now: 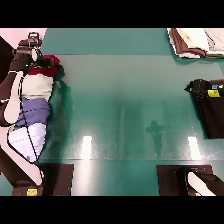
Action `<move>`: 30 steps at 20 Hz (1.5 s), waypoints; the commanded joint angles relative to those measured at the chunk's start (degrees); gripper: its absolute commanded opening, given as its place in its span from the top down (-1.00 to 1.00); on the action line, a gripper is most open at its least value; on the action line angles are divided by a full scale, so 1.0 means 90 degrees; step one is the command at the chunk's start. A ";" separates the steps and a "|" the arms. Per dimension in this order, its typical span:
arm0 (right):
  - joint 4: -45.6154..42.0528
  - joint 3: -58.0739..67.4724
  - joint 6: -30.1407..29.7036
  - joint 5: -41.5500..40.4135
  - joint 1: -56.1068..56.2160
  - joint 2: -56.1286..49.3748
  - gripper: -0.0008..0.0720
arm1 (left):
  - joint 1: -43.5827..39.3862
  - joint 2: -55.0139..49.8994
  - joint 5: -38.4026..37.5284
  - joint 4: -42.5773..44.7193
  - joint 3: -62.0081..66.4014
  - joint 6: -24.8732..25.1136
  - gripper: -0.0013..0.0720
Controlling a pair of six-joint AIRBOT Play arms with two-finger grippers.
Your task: Fold the shirts.
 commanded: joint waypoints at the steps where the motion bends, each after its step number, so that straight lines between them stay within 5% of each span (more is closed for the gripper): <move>1: 0.0007 -0.0002 0.0000 -0.0005 0.0000 -0.0002 0.92 | 0.0022 -0.0027 -0.0158 -0.0015 0.0216 -0.0017 0.87; 4: 0.0124 0.0039 0.0000 -0.0056 0.0000 0.0017 0.92 | 0.0019 0.0000 -0.1093 -0.0017 0.1110 0.0024 0.89; 7: 0.0177 0.0675 0.0000 -0.0063 0.0000 0.0015 0.92 | -0.0066 0.0964 -0.1064 -0.0046 0.1396 0.0177 0.89; 9: 0.0177 0.1263 0.0000 -0.0182 0.0002 0.0010 0.92 | -0.0308 0.1926 -0.1282 -0.0046 0.1396 0.0736 0.89; 14: 0.0175 0.2509 0.0000 -0.0299 0.0000 0.0010 0.92 | -0.1365 0.3883 -0.2543 -0.0087 0.1394 0.1457 0.89; 19: 0.0180 0.3121 0.0000 -0.0070 0.0002 0.0015 0.92 | -0.2854 0.4187 -0.3939 -0.0282 0.1032 0.1481 0.89; 24: 0.0182 0.3281 0.0000 0.0308 0.0000 0.0049 0.92 | -0.4107 0.4114 -0.3116 -0.1829 -0.1302 0.1484 0.86; 26: 0.0180 0.3283 0.0000 0.0435 0.0002 0.0049 0.92 | -0.4238 0.4114 -0.2203 -0.2599 -0.2239 0.1486 -0.42; 30: 0.0185 0.3286 0.0000 0.0525 0.0002 0.0049 0.92 | -0.3803 0.4114 -0.2378 -0.2069 -0.2822 0.1328 -0.46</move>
